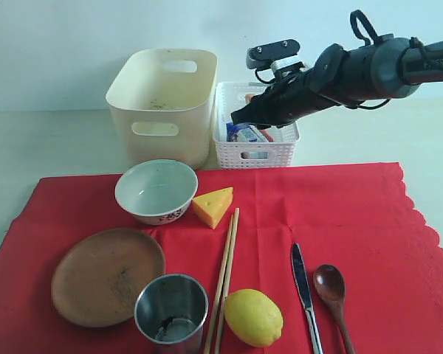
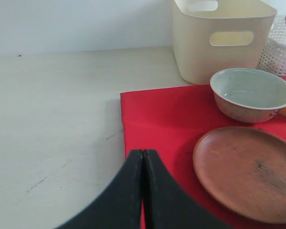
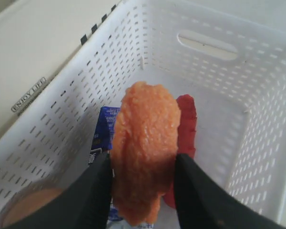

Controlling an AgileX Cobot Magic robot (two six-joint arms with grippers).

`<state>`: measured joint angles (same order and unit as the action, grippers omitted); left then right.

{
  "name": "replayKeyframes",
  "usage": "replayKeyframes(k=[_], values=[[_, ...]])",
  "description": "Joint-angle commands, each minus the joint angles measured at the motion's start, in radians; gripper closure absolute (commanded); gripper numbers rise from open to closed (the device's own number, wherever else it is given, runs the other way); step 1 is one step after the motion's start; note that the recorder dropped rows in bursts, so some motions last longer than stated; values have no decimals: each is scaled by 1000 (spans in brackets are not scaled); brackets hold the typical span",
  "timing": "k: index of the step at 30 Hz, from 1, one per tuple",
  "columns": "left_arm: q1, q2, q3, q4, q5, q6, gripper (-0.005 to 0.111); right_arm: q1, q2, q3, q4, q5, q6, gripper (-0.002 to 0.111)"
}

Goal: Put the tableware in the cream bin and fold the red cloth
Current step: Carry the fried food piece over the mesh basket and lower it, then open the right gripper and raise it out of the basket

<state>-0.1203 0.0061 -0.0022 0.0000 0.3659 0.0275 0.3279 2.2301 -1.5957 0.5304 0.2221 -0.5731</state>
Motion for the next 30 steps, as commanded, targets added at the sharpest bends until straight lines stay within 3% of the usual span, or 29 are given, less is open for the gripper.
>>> replayKeyframes(k=[1, 7, 11, 18, 30], values=[[2, -6, 2, -5, -11, -5, 107, -2, 8, -38, -66, 21, -7, 88], [2, -6, 2, -5, -11, -5, 107, -2, 3, -49, -87, 37, -7, 49], [2, -6, 2, -5, -11, -5, 107, -2, -12, -49, -106, 46, -5, 36], [2, -6, 2, -5, -11, -5, 107, -2, -88, -49, -115, 150, 3, 37], [2, -6, 2, -5, -11, -5, 107, -2, -209, -49, -118, 477, 140, 51]])
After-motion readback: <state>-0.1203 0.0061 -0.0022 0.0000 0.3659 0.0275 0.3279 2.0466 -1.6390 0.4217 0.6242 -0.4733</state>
